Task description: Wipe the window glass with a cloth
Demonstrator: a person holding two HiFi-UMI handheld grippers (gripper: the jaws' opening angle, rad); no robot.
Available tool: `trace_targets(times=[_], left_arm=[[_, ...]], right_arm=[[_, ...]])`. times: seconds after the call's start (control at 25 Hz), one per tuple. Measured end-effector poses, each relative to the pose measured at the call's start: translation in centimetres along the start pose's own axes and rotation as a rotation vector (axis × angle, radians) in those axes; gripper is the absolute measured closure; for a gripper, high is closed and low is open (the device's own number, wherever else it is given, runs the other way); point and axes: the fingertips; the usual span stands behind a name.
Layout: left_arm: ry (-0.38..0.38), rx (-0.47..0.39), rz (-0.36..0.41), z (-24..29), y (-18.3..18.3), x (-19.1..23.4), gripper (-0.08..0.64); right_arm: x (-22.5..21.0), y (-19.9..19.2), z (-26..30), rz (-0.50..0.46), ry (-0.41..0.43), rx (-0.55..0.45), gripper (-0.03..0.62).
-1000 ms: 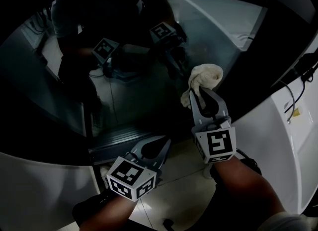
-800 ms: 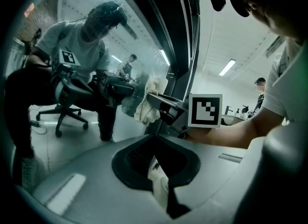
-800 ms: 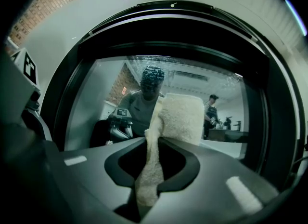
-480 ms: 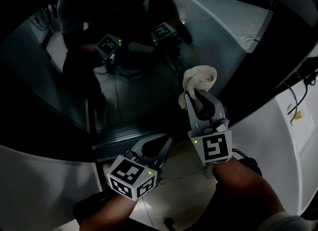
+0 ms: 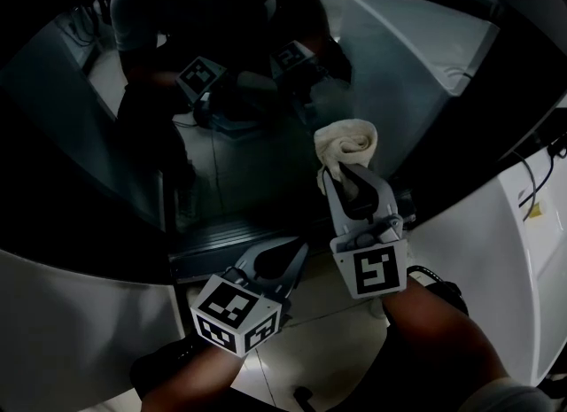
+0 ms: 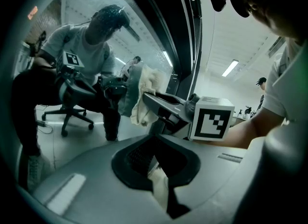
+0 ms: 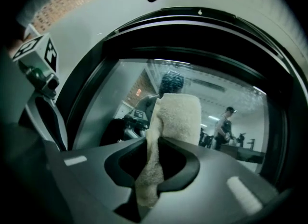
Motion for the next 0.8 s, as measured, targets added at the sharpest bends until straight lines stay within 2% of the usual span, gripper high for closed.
trace_targets(times=[0.24,0.32,0.48,0.68,0.8], left_arm=[[0.007,-0.006,-0.002,-0.2,0.5,-0.3,0.543],[0.011,-0.005,-0.004,-0.1,0.5,-0.2,0.543],[0.006,-0.006,0.006,0.0,0.4,-0.6,0.543],[0.008,0.004,0.01,-0.2,0.2,-0.9,0.543],[0.016,0.003,0.009,-0.2,0.2,-0.8,0.543]], right_arm=[[0.3,0.6,0.2,0.134,-0.003,-0.056,0.537],[0.2,0.5,0.2,0.131,0.0,-0.055,0.537],[0.4,0.3,0.4,0.013,0.01,-0.009,0.537],[0.6,1.1,0.3,0.096,0.009,-0.074,0.537],[0.7,1.4,0.4,0.098,0.02,-0.083,0.537]])
Point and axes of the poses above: the fingertips, and each gripper's own axes: z forward along the fingers, x to its left, y out of its top, and after that the axes turned 13 degrees about y, right-handed
